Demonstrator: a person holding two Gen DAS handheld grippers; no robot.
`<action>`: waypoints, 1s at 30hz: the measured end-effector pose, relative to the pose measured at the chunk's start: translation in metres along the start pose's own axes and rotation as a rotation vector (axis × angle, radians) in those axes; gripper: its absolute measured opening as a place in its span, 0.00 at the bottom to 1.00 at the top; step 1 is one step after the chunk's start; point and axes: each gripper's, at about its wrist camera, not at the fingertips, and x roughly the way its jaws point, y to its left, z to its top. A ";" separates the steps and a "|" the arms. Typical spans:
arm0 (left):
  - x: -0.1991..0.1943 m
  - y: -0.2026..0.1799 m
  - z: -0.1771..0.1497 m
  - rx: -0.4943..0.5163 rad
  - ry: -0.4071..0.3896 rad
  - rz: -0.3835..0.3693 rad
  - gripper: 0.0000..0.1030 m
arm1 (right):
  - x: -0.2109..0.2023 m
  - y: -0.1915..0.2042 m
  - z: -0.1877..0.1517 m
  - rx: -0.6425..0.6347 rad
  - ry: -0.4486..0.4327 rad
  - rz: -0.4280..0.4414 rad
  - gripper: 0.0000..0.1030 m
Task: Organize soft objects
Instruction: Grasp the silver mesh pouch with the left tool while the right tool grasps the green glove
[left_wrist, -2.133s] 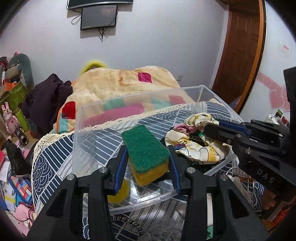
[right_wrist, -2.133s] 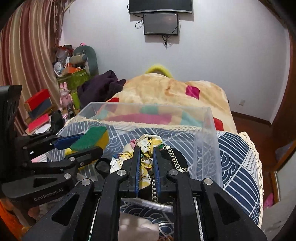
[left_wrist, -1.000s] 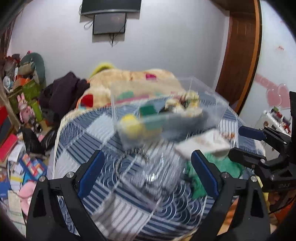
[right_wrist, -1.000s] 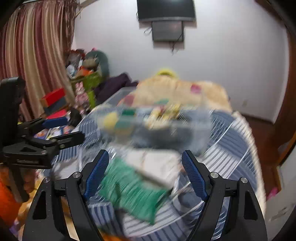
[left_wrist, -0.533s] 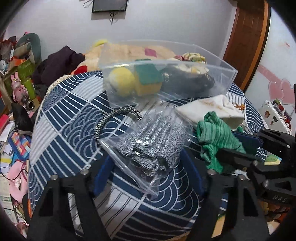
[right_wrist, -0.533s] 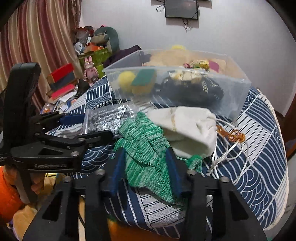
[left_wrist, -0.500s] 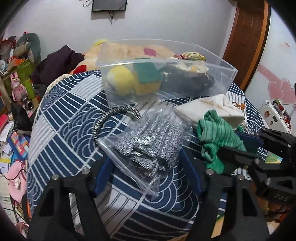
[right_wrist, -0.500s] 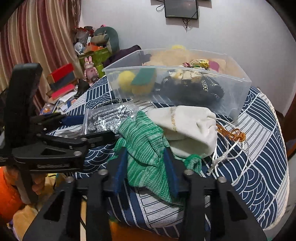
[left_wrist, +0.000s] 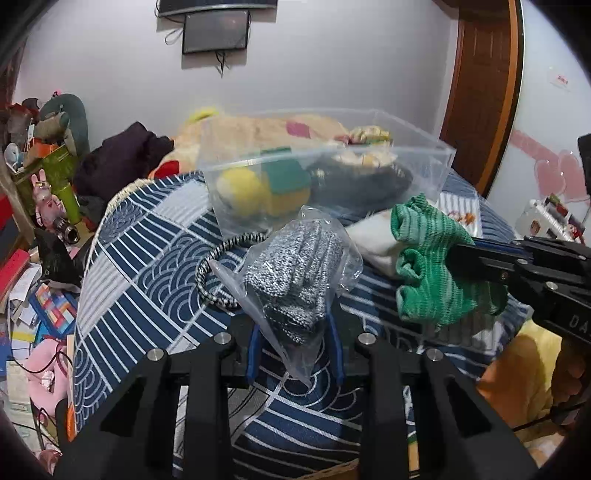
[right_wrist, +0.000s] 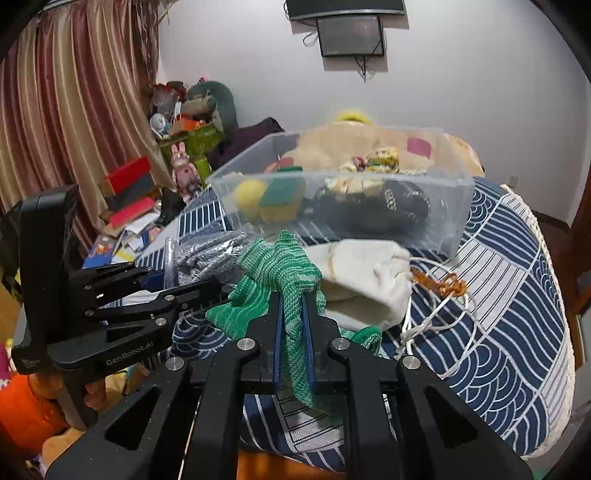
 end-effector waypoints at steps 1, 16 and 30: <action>-0.004 0.001 0.002 -0.007 -0.012 -0.006 0.29 | -0.003 -0.001 0.002 0.001 -0.011 -0.003 0.09; -0.042 0.005 0.059 -0.050 -0.165 -0.070 0.29 | -0.049 -0.021 0.045 0.046 -0.228 -0.090 0.08; 0.000 0.009 0.120 -0.104 -0.181 -0.072 0.29 | -0.033 -0.036 0.091 0.046 -0.283 -0.176 0.08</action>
